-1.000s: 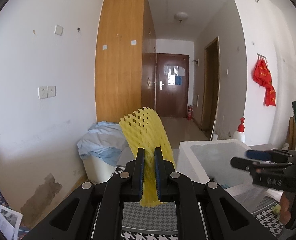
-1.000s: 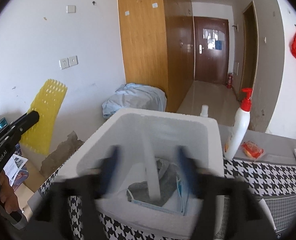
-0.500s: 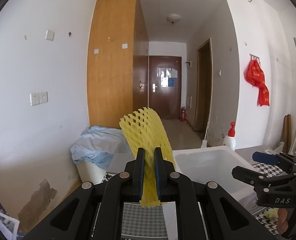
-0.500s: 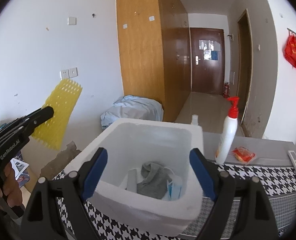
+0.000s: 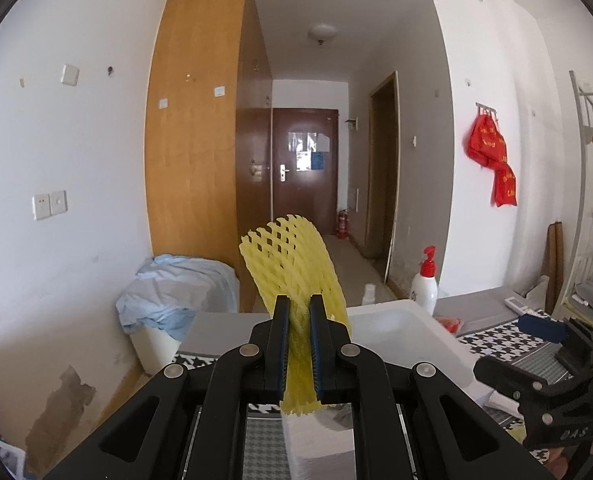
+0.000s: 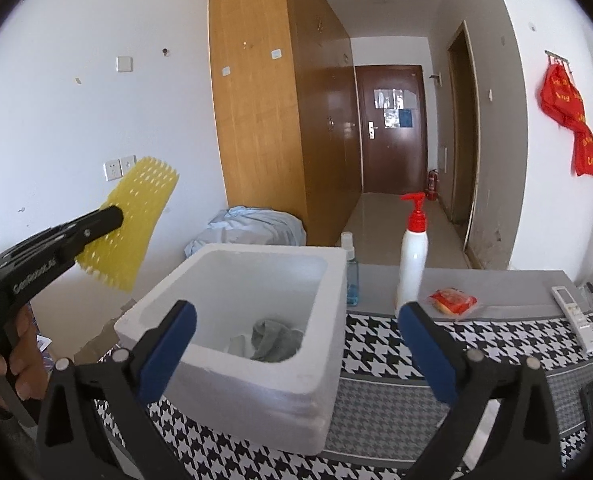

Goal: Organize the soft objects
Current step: 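Open the left gripper to drop the yellow mesh sleeve into the foam box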

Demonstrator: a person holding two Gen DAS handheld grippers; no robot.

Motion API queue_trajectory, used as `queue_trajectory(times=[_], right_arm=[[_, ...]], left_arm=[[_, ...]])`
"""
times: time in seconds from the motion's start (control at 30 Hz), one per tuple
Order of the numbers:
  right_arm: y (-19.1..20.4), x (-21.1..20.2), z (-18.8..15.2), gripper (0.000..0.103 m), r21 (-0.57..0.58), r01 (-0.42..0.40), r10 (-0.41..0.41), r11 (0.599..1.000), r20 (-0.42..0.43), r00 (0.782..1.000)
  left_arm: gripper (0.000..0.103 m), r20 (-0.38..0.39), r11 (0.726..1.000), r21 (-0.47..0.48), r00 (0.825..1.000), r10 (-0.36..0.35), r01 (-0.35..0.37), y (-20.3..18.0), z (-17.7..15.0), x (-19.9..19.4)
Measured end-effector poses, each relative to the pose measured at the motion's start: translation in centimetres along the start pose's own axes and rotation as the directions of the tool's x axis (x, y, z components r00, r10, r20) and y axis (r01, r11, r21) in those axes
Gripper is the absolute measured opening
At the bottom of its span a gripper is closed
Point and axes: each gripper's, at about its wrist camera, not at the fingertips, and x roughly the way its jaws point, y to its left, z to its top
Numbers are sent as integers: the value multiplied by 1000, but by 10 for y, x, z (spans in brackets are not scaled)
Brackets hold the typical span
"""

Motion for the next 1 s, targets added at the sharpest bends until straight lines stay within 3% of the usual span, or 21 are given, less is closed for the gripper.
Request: queue_trajectory(times=[0.5, 1.0], right_arm=[[-25, -33, -10, 102, 1, 61, -61, 998, 51, 997], [-49, -57, -22, 102, 22, 133, -134, 991, 51, 990]], left_arm=[[10, -104, 992, 6, 986, -127, 128, -37, 3, 28], [10, -200, 990, -1, 970, -141, 143, -52, -1, 61]])
